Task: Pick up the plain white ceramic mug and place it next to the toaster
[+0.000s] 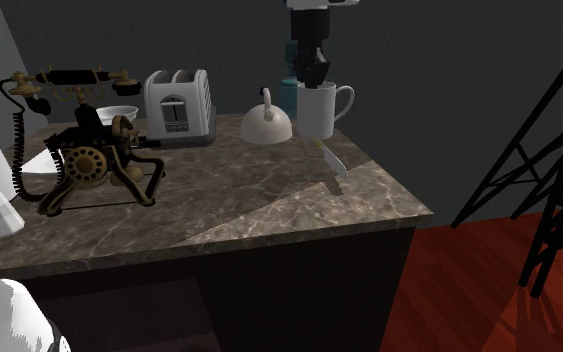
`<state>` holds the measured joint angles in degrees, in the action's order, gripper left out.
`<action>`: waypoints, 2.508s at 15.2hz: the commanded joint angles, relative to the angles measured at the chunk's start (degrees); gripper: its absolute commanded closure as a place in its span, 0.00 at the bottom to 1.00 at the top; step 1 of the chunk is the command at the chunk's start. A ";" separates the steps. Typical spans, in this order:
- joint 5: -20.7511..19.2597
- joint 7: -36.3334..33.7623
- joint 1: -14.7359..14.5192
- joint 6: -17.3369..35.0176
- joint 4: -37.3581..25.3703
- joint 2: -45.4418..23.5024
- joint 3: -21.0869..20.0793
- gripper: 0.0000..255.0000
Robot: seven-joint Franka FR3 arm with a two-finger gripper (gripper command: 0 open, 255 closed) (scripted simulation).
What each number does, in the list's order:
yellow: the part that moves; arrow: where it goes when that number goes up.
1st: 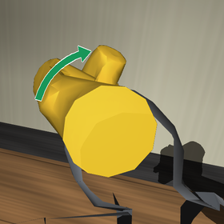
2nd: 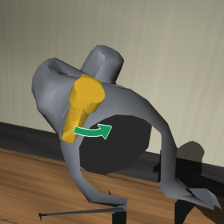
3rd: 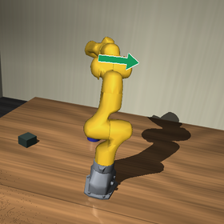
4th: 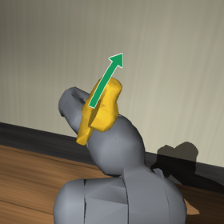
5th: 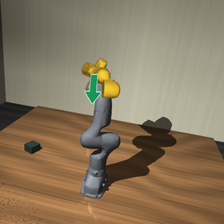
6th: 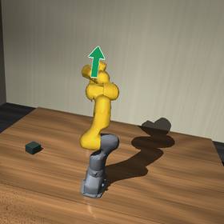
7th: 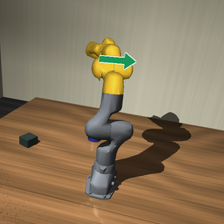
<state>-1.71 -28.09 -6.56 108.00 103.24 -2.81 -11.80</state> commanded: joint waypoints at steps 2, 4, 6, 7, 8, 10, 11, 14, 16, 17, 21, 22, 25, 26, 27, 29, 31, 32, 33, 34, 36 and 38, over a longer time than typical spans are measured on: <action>0.03 0.14 0.03 -2.31 -2.31 -0.02 0.03 1.00; 0.05 0.17 0.02 -3.84 -3.81 0.01 0.02 1.00; 0.05 0.20 0.01 -5.39 -5.38 -0.02 0.01 1.00; 0.05 0.21 0.01 -6.17 -6.19 -0.05 0.01 1.00; 0.04 0.21 0.00 -6.95 -7.02 -0.10 0.00 1.00; 0.02 0.22 -0.02 -8.53 -8.73 -0.23 -0.02 1.00; 0.00 0.22 -0.04 -9.32 -9.62 -0.32 -0.03 1.00; -0.07 0.21 -0.08 -11.74 -12.39 -0.68 -0.06 1.00; -0.13 0.20 -0.12 -13.38 -14.34 -1.00 -0.08 1.00; -0.17 0.19 -0.15 -14.21 -15.35 -1.19 -0.10 1.00; -0.37 0.12 -0.27 -17.62 -19.65 -2.11 -0.18 1.00; -0.43 0.10 -0.31 -18.49 -20.80 -2.38 -0.20 1.00; -0.57 0.05 -0.40 -20.30 -23.21 -3.00 -0.25 1.00; -0.48 -1.13 -1.02 -20.09 -22.14 -2.16 -0.77 1.00; -0.38 -2.31 -1.64 -19.89 -21.14 -1.37 -1.30 1.00; -0.20 -4.73 -2.90 -19.59 -19.42 0.02 -2.42 1.00; -0.03 -7.20 -4.16 -19.38 -18.05 1.16 -3.60 1.00; 0.04 -8.46 -4.81 -19.31 -17.49 1.64 -4.20 1.00; 0.11 -9.73 -5.45 -19.26 -17.00 2.05 -4.83 1.00; 0.17 -11.02 -6.10 -19.23 -16.60 2.40 -5.46 1.00; 0.24 -13.64 -7.41 -19.21 -16.02 2.91 -6.77 1.00; 0.26 -16.33 -8.72 -19.25 -15.75 3.17 -8.14 1.00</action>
<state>-1.45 -43.17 -14.72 88.47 87.09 0.27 -19.37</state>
